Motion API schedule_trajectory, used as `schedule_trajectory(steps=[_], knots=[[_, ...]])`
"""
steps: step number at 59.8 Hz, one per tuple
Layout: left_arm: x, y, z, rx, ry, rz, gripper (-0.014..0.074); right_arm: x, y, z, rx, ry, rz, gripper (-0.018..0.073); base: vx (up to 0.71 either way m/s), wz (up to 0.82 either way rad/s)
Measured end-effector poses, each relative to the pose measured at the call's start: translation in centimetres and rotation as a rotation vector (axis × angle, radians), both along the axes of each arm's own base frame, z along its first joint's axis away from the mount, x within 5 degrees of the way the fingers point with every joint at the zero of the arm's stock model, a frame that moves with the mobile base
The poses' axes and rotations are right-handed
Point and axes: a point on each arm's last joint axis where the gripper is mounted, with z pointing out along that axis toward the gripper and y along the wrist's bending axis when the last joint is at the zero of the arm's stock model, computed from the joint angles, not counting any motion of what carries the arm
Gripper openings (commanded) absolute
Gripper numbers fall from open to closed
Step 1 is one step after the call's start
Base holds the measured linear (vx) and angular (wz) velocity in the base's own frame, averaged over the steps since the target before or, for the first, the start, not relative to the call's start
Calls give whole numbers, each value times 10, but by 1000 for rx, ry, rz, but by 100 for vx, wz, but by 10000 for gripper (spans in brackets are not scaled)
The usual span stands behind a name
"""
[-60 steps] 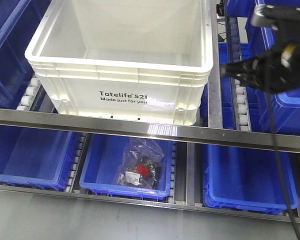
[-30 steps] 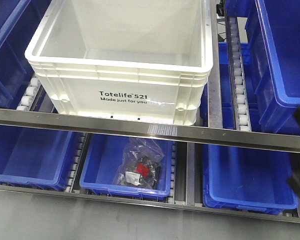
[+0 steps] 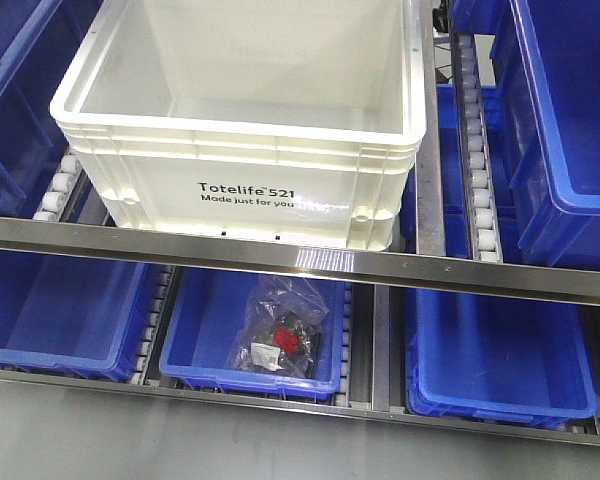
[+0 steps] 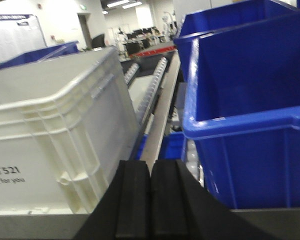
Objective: Place moving items into box and shelve
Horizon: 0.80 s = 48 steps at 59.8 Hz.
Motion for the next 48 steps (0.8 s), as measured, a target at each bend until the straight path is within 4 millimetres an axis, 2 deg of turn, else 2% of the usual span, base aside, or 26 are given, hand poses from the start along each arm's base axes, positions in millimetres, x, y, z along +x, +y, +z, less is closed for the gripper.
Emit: schedule_trajectory(steps=[9, 35, 48], knots=[[0, 0, 0, 0, 0, 0, -6, 0, -3, -1, -1, 15, -53, -8, 0, 0], [0, 0, 0, 0, 0, 0, -6, 0, -3, -5, -28, 57, -51, -8, 0, 0], [0, 0, 0, 0, 0, 0, -6, 0, -2, -5, -137, 49, -35, -8, 0, 0]])
